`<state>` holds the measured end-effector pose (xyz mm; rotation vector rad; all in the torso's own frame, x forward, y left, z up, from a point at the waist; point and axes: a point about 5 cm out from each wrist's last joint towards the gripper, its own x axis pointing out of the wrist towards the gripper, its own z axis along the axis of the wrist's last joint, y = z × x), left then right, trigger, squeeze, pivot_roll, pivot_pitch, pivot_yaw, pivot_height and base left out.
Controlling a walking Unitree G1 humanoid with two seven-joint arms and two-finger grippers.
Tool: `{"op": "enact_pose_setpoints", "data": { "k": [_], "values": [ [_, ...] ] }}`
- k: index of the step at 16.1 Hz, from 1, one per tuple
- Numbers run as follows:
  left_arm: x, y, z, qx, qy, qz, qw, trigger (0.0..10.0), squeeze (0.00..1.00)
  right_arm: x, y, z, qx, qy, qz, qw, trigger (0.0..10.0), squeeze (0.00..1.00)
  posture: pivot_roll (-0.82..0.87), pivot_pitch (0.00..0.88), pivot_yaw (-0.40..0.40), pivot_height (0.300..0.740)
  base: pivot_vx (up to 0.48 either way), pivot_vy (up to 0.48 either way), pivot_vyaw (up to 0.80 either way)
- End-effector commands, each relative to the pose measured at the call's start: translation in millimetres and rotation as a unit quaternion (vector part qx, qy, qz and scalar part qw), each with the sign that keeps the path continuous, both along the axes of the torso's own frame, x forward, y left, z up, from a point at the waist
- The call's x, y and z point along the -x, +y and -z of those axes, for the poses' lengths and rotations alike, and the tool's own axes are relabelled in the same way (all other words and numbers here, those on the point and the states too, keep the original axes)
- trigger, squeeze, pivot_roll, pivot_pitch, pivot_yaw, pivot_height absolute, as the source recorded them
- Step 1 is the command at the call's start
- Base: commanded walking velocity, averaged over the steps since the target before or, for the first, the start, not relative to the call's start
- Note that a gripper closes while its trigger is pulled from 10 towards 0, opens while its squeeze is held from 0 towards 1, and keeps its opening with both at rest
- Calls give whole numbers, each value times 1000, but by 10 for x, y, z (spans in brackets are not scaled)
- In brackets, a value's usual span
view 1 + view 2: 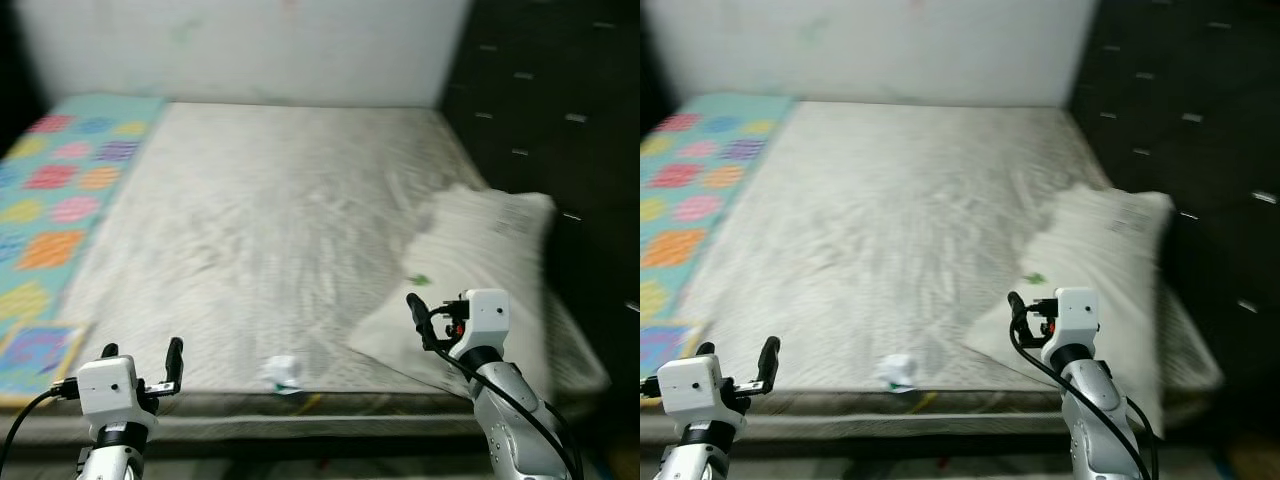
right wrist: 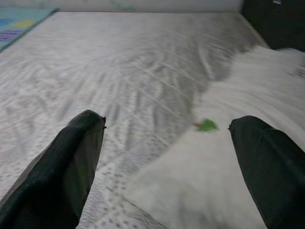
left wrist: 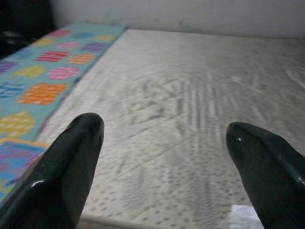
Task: Clean up the room
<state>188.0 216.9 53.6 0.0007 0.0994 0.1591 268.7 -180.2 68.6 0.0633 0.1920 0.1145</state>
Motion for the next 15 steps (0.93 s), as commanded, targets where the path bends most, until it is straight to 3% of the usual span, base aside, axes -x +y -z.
{"op": "enact_pose_setpoints", "data": {
  "k": [1, 5, 8, 11, 15],
  "values": [
    [-82, -16, -29, -9, -2, 16, 1000, 10000, 0, -27, 38, -57, 2, -11, -18, 1000, 10000, 0, -75, 15, -54, 740, 0, 0, 0],
    [-179, -46, -68, 6, -7, 35, 999, 10000, 0, -38, 69, -52, 1, -8, -22, 1000, 10000, 0, -76, 32, -56, 740, 0, 0, 0],
    [-213, -127, -31, -13, 4, 59, 998, 10000, 0, -46, 60, -27, -17, 2, -16, 1000, 10000, 0, -72, 42, -56, 740, 0, 0, 0],
    [-328, -148, 5, -14, 11, 73, 997, 10000, 0, -103, 32, 11, -12, 10, -9, 1000, 10000, 0, -5, 38, -150, 740, 0, 0, 0],
    [-295, -62, -17, -27, 9, 56, 998, 10000, 0, -140, 73, 19, -33, 19, 0, 999, 10000, 0, -16, 59, -91, 740, 0, 0, 0]
  ]
}}
